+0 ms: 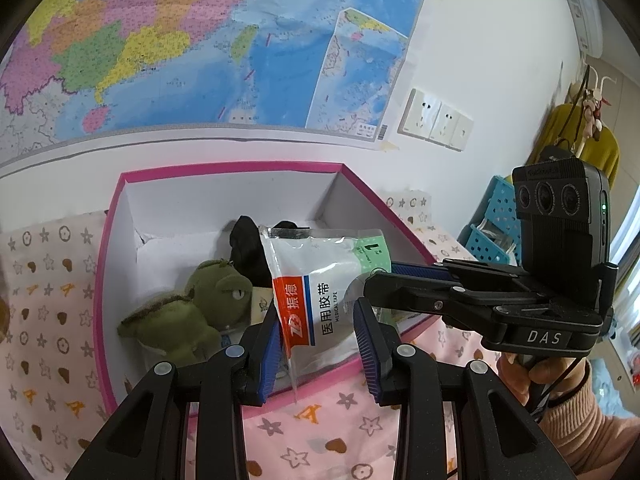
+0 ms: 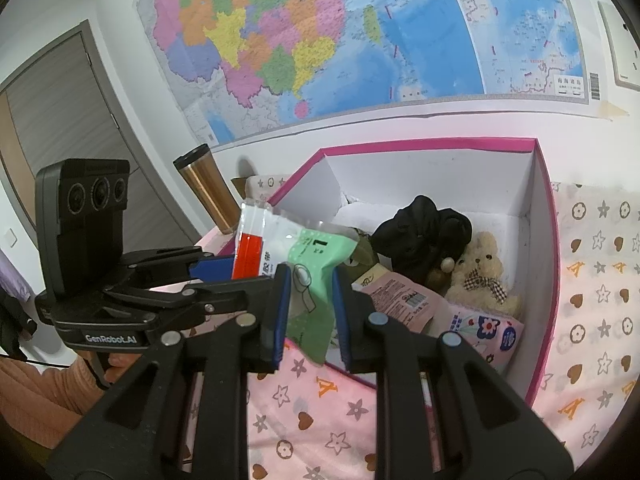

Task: Organize soft objects
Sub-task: 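Lower the green packet and white bag into the pink box, then open the right gripper while the left gripper opens, releasing both items into the box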

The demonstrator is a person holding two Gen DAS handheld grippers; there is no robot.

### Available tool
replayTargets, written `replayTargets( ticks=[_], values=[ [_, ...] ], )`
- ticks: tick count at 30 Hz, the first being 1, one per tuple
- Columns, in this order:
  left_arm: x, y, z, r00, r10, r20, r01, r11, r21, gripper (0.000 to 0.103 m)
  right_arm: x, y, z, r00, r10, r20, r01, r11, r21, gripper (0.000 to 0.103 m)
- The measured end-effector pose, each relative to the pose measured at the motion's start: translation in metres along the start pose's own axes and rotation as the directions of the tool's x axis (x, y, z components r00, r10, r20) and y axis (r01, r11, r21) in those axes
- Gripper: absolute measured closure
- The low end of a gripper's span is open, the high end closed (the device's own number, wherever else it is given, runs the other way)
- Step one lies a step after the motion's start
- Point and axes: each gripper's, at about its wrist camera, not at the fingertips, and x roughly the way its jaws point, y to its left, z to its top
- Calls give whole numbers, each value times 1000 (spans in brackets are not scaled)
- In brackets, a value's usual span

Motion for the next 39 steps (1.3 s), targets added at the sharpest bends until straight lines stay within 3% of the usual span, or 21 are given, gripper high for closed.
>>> replayTargets(
  ticks=[39],
  values=[
    [23,14,11,999,5,-49,-8,998,-66,68,20,-11,5,998,-37,-48,37,999,7,79]
  ],
)
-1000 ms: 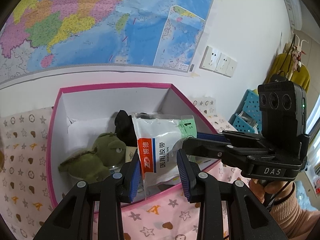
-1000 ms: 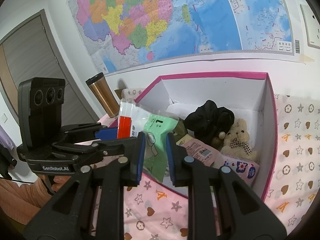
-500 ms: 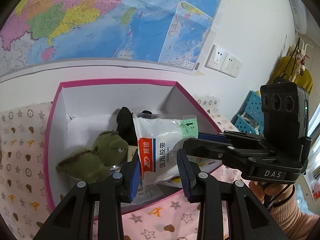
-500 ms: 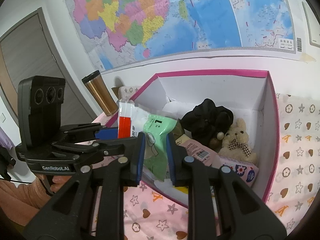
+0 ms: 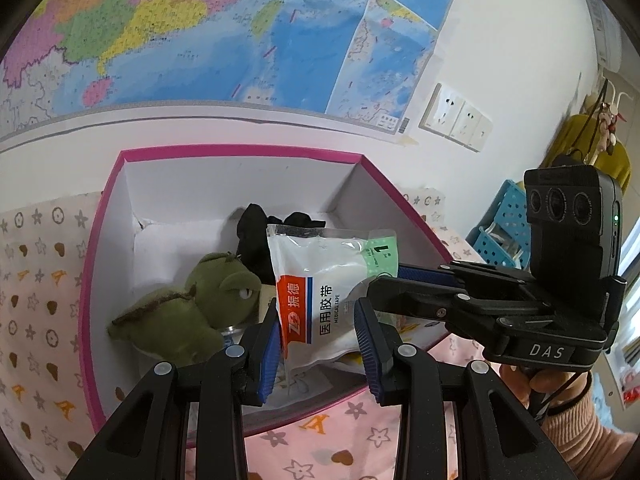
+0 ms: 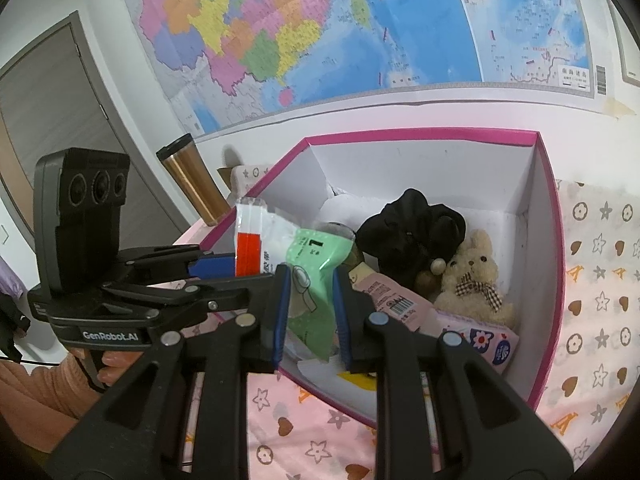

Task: Organize soft objects
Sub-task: 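Open the right gripper while the left gripper opens, releasing both items into the box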

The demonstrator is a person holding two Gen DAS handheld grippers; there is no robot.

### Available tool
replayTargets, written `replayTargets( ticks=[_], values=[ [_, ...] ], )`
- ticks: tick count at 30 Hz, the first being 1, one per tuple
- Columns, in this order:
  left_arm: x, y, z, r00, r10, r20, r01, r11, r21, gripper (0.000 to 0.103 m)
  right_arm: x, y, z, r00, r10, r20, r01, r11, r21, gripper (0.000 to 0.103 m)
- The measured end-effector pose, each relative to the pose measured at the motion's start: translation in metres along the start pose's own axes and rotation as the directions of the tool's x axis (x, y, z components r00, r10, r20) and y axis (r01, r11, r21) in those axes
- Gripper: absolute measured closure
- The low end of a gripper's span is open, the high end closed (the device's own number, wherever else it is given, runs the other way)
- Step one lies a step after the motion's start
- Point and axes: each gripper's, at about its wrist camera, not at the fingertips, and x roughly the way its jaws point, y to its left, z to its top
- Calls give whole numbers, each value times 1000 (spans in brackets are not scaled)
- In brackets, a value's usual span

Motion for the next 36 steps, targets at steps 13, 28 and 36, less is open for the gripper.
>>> replayTargets(
  ticks=[13,28,36],
  values=[
    [10,5,1,1000,7,-28,-8,1000,-21,68,11,-6,0,999,-17,-28,18,1000,24,78],
    [-20,5,-17,979,186,81,-185,983,-12,22,-26,16,-19,975,-210,73,213,976,-43,32],
    [-70,-12,-54,946,250,204,-262,964,35,0,-53,62,-63,937,-298,185,319,942,-100,0]
  ],
)
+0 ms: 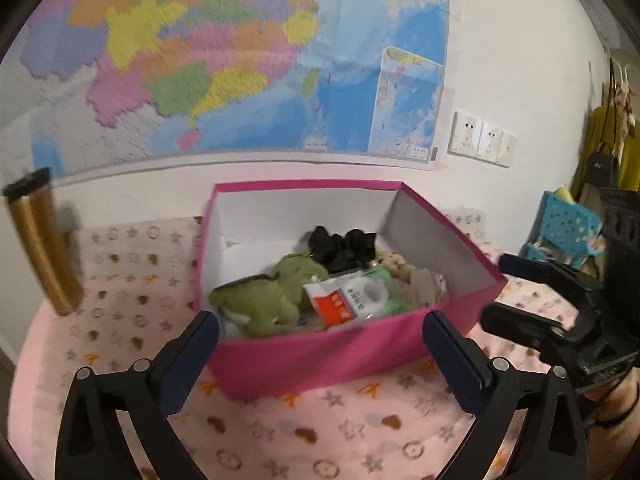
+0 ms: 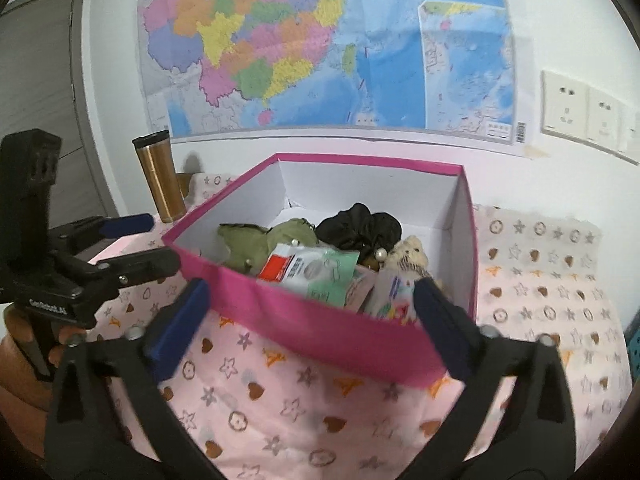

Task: Organize soft objects
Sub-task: 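Open the right gripper while the left gripper opens, releasing both items into the box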

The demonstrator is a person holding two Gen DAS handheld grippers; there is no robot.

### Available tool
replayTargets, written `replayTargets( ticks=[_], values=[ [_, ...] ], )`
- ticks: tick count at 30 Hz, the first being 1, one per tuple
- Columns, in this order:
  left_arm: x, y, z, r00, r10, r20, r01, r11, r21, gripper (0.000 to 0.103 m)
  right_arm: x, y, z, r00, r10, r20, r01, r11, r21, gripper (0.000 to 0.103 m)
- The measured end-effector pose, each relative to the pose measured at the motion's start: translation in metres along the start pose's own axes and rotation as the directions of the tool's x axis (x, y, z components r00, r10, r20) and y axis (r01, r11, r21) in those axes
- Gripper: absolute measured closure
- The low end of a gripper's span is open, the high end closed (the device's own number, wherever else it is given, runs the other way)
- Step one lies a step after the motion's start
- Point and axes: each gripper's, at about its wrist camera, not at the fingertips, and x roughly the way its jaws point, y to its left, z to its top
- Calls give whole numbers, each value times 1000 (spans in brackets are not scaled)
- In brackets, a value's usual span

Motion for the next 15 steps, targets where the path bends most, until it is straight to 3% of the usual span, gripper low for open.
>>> replayTargets(
  ticks=[8,15],
  values=[
    [-17,-8,-32,995,102,-21,-102,995,-3,0,-6,12,-33,997,-68,-41,70,997,28,0],
    [-22,-10,-52,993,107,-56,-109,993,-34,0,-11,16,-45,995,-66,-70,67,998,18,0]
  ],
)
